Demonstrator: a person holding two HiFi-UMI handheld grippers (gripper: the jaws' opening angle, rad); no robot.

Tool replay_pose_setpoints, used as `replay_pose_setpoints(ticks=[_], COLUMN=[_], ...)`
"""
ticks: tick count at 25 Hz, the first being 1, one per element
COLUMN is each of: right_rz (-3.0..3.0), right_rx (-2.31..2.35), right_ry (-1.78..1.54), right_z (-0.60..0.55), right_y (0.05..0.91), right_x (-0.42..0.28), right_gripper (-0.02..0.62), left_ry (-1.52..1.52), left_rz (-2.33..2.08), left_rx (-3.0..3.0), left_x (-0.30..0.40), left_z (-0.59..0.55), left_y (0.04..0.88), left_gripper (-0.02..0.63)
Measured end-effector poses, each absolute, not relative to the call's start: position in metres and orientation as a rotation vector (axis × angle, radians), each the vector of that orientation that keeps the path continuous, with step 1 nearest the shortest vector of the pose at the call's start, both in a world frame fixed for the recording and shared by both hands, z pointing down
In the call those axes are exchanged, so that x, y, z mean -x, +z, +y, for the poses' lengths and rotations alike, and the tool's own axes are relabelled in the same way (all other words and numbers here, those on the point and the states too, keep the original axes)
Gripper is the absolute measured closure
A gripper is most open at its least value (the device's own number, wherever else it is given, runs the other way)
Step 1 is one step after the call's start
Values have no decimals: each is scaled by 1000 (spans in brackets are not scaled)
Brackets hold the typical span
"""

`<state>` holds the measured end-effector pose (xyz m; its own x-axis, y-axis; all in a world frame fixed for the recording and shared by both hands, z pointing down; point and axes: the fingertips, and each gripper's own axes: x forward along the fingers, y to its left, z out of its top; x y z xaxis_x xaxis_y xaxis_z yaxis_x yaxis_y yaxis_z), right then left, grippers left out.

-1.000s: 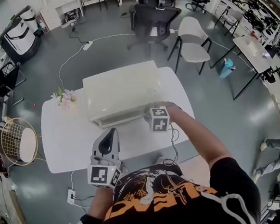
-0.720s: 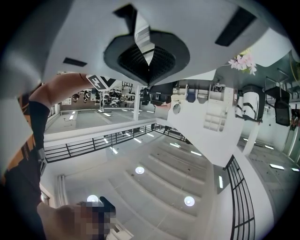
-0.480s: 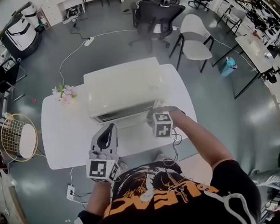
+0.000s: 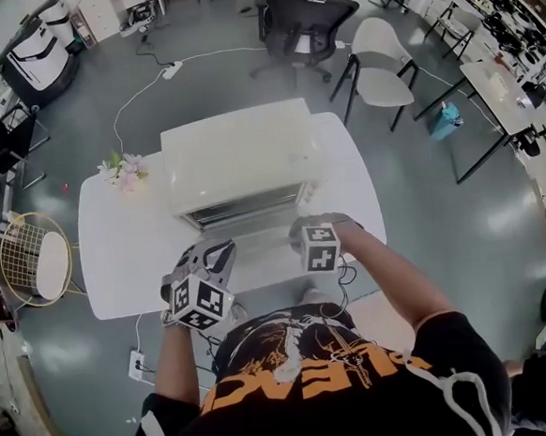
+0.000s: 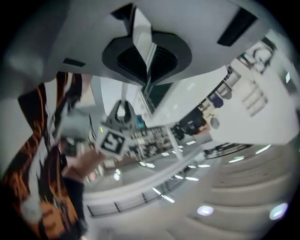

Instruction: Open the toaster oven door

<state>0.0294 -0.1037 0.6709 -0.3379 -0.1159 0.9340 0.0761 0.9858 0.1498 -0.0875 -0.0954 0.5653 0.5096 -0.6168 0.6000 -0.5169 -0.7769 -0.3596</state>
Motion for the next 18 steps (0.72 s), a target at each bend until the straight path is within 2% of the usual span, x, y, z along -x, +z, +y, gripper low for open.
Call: replay_pose_setpoints(ticks=[2,4,7,10,14,18], right_rz=[-1905,-1901,-1901,-1900,-1881,-1977], right_rx=[-37,-41,-45,-55,-41,-46], right_ry=[-192,-191,-192,-193,-217,-173], right_z=[-104,-102,-101,-100,-95,-98], right_y=[670,673,677,678,674,635], right_x=[-31,-32,-32,-29,-27,-15], right_gripper=[499,499,499,499,499,553], left_ry=[-1489,-1657,-1739,-1845,-1884,-1899], left_rz=[777,681,635,553,560,519], left_rx=[2339,2179,2201,2137,2108,2154], left_x=[96,104,107,117,121,116], left_z=[-93,-97,-103,-104,-102,-91], left_y=[605,631,650,669,674,678], left_gripper=[514,483,496,550,561,560])
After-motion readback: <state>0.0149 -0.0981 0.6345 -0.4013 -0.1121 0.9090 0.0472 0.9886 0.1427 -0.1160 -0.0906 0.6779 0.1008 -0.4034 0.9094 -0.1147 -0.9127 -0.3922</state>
